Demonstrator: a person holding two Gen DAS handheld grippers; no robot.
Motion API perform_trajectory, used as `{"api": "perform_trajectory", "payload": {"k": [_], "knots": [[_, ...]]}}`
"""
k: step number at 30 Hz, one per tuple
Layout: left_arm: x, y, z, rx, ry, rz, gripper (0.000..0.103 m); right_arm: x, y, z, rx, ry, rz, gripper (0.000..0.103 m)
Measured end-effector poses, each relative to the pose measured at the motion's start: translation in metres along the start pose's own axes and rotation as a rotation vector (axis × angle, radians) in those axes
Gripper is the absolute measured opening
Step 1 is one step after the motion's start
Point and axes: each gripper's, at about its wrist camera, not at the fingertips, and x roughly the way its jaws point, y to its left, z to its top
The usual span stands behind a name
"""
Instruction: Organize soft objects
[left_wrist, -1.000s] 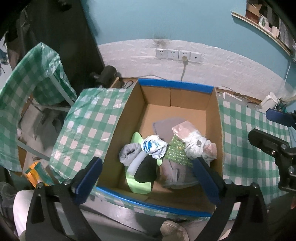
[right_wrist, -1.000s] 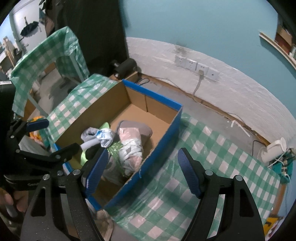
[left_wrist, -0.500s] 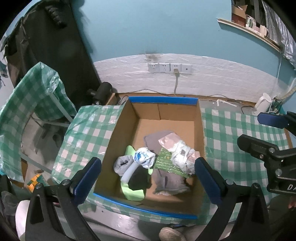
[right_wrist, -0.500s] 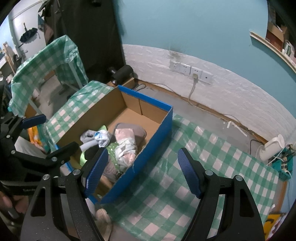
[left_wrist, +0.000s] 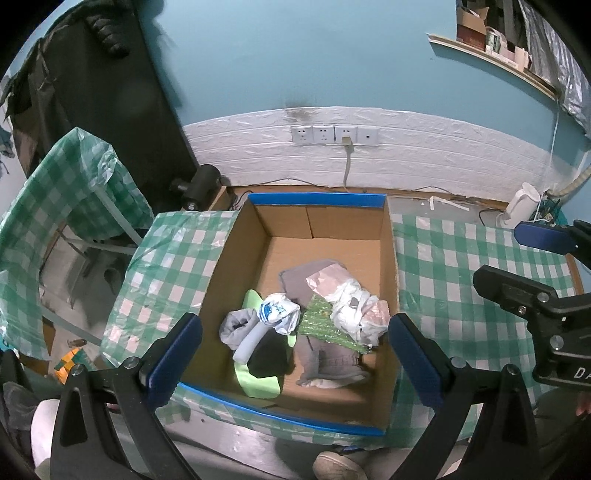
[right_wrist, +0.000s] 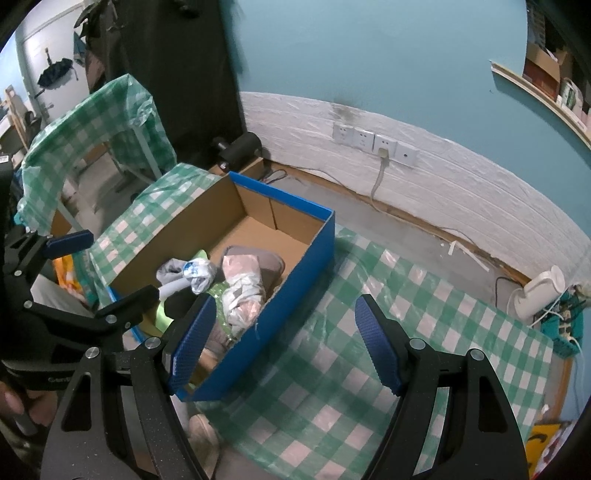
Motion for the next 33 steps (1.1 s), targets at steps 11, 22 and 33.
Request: {"api": "perform_trajectory", "payload": {"k": [11, 22, 33], "knots": [[-0.0016, -0.005, -0.0001, 0.021, -0.012, 0.015, 0.101, 0.0014, 0.0009, 0.0008, 0.0, 0.006, 0.002, 0.077], [-0.0028, -0.0066, -0.0007, 0.046, -0.021, 0.021, 0.101, 0.0028, 0.0033, 0.0001, -0.005, 0.01, 0.0, 0.077], [-0.0016, -0.0063, -0.0018, 0.05, -0.014, 0.02, 0.101, 0.0033, 0.0035, 0.0, -0.006, 0.011, 0.0, 0.077]]}}
